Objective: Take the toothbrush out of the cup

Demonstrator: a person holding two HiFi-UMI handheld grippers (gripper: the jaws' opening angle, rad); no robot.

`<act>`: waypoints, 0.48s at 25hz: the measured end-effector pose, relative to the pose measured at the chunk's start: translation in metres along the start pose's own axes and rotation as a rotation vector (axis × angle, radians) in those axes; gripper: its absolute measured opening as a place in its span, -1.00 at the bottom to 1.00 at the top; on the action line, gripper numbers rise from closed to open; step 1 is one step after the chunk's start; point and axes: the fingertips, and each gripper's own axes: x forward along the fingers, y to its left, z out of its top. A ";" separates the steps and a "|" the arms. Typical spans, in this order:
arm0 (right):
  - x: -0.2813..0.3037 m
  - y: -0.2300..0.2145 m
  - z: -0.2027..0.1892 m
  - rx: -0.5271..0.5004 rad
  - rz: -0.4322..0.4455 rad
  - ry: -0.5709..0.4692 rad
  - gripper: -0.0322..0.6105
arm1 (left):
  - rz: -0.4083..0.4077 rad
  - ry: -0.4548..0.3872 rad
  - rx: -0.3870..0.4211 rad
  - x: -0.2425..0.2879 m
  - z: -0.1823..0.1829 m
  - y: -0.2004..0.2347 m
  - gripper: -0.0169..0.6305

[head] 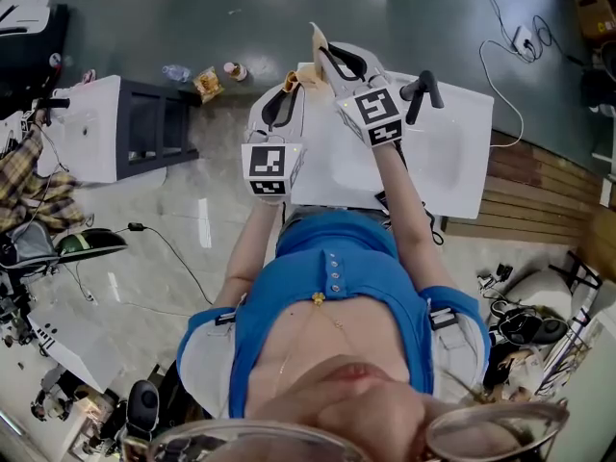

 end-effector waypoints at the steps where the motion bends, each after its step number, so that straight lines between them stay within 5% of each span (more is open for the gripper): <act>1: -0.004 0.001 0.003 -0.002 -0.001 -0.007 -0.79 | 0.003 -0.008 0.006 -0.003 0.003 -0.001 -0.78; 12: -0.057 0.007 0.035 -0.014 -0.023 -0.098 -0.80 | 0.016 -0.078 0.029 -0.042 0.035 -0.017 -0.79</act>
